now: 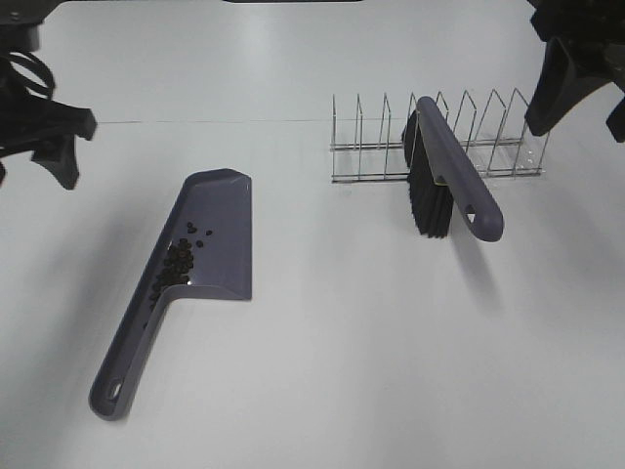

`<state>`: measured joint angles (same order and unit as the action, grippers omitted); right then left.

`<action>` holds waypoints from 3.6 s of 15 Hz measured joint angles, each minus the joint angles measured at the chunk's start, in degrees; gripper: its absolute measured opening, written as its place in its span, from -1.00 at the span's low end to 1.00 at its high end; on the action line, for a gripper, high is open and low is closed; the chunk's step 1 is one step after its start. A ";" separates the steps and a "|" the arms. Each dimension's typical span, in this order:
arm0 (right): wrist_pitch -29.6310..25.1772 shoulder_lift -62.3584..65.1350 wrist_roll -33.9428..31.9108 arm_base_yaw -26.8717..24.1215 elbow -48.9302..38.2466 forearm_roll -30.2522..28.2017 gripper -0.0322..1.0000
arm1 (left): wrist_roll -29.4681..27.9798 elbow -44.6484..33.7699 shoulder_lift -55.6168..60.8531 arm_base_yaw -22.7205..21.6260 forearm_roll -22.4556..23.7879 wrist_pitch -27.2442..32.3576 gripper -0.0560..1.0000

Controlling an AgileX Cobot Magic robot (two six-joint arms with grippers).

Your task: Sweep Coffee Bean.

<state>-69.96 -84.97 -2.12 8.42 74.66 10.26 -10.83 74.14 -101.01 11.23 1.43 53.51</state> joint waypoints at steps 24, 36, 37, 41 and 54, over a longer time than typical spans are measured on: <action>-0.23 70.59 1.15 0.00 -42.86 -9.05 0.29 | 2.41 -35.24 76.78 -4.47 5.27 11.69 0.36; 4.64 85.20 3.09 0.00 -47.67 -9.22 0.29 | 8.25 -43.32 101.24 -4.47 -0.40 10.14 0.36; 5.27 85.20 3.15 0.00 -48.07 -9.22 0.29 | 8.25 -44.23 101.24 -4.47 -0.23 9.40 0.36; 6.07 85.20 3.15 0.00 -48.70 -9.45 0.29 | 8.25 -44.35 101.41 -4.47 0.34 8.65 0.36; 6.13 85.20 3.15 0.00 -48.70 -9.45 0.29 | 8.25 -44.35 101.41 -17.48 -2.06 8.59 0.36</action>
<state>-63.83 0.23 1.03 8.42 25.95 0.80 -2.58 29.79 0.40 -6.25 -0.63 62.11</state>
